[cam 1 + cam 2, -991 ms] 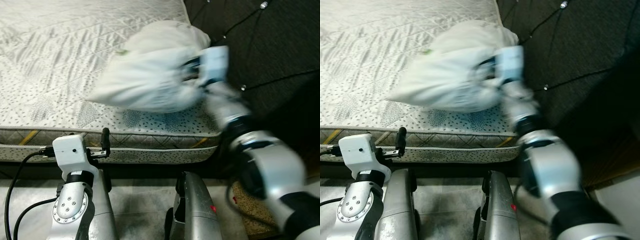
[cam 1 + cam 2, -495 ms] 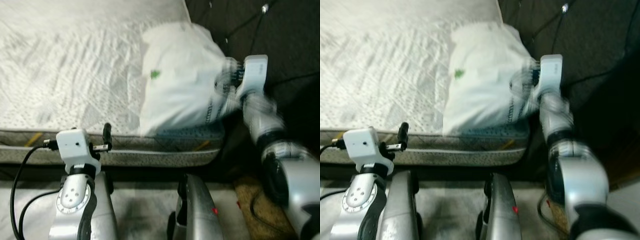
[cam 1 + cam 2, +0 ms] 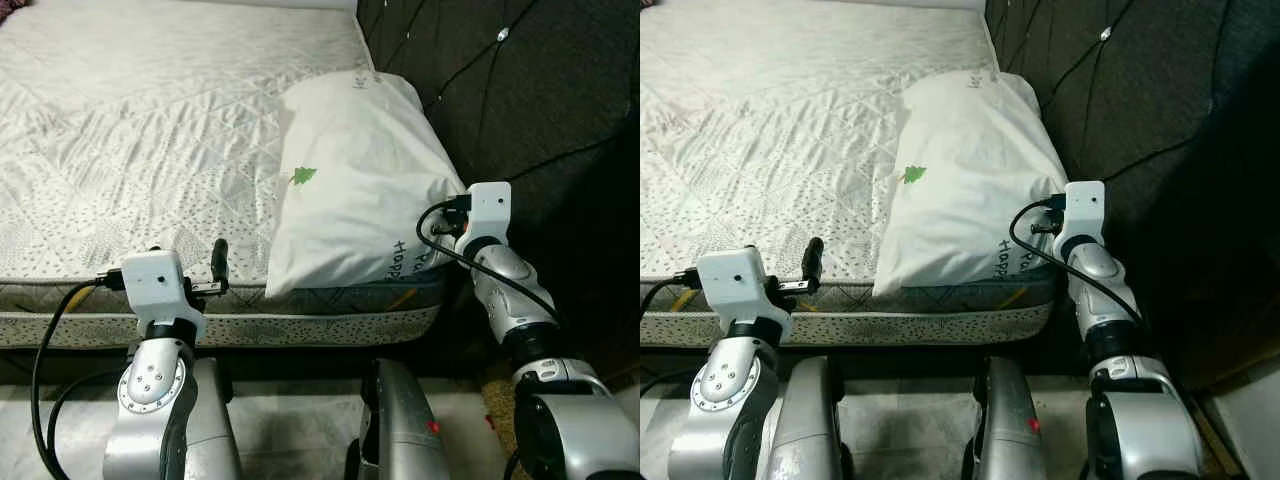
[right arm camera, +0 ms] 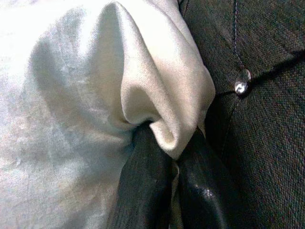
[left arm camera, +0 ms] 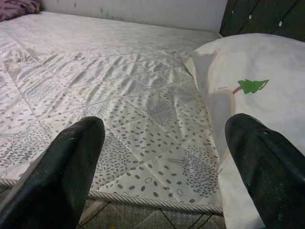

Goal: Clean up the room

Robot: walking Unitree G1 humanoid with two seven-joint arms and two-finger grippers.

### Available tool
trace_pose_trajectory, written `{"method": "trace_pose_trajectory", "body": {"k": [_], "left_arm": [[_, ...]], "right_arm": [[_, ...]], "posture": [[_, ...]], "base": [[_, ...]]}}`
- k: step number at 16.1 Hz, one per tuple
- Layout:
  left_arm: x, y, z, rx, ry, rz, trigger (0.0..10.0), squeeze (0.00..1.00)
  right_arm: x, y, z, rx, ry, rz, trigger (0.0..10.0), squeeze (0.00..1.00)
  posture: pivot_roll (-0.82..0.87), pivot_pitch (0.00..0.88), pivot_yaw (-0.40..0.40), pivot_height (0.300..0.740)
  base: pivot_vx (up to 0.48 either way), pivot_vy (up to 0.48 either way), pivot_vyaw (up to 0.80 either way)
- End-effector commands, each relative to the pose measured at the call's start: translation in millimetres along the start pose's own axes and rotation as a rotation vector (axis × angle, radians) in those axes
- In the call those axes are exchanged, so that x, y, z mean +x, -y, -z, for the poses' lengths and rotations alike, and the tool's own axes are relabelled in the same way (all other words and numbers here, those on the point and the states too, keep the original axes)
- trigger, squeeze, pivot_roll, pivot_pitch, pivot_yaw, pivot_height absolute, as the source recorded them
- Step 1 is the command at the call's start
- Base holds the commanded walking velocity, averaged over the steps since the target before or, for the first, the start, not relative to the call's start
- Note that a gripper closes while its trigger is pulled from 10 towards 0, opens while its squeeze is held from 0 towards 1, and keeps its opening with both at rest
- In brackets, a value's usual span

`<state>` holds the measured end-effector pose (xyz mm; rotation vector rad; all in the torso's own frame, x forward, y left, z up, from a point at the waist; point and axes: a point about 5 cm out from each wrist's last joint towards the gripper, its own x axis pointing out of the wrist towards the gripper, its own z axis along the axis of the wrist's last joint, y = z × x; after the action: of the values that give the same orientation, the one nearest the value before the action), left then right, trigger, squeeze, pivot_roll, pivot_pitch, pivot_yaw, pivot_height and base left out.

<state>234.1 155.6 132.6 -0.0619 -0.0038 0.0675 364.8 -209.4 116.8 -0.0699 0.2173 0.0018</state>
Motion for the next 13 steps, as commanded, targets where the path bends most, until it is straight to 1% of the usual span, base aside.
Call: {"method": "trace_pose_trajectory", "body": {"k": [1,3,4,5,7,10,11,13], "left_arm": [[2.2,1.4,-1,0.001,0.010,0.017,10.0,0.00],[4.0,-1.2,-2,0.005,0.016,0.015,10.0,0.00],[4.8,-2.2,-2,0.007,0.017,0.014,10.0,0.00],[4.9,-2.3,-1,0.007,0.017,0.013,10.0,0.00],[4.8,0.2,0,0.004,0.017,0.016,10.0,0.00],[6.7,2.3,0,0.003,0.019,0.029,10.0,0.00],[8.4,0.4,-1,0.006,0.023,0.027,10.0,0.00],[10.3,-1.3,-1,0.008,0.025,0.025,10.0,0.00]], "right_arm": [[3.2,7.5,-11,0.000,0.014,0.020,0.0,0.00],[3.0,31.7,-25,-0.008,0.027,0.121,0.0,0.00],[2.4,41.0,-29,-0.011,0.028,0.158,0.0,0.00],[0.8,51.6,-31,-0.027,0.029,0.200,0.0,0.00],[-2.2,66.5,-30,-0.021,0.020,0.253,0.0,0.00],[-6.2,63.7,-20,-0.039,0.012,0.240,0.0,0.00],[-15.0,57.3,1,-0.047,-0.024,0.216,0.0,0.00],[-29.1,48.7,28,-0.038,-0.080,0.190,0.0,0.00]], "posture": [[0.05,0.000,-0.069,0.538],[0.05,0.000,-0.070,0.538],[0.05,0.000,-0.070,0.538],[0.05,0.000,-0.069,0.538],[0.05,0.000,-0.066,0.538],[0.04,0.000,-0.067,0.538],[0.04,0.000,-0.068,0.538],[0.04,0.000,-0.067,0.538]], "base": [[0.000,0.000,0.00],[0.000,0.000,0.00],[0.000,0.000,0.00],[0.000,0.000,0.00],[0.000,0.000,0.00],[0.000,0.000,0.00],[0.000,0.000,0.00],[0.000,0.000,0.00]]}}
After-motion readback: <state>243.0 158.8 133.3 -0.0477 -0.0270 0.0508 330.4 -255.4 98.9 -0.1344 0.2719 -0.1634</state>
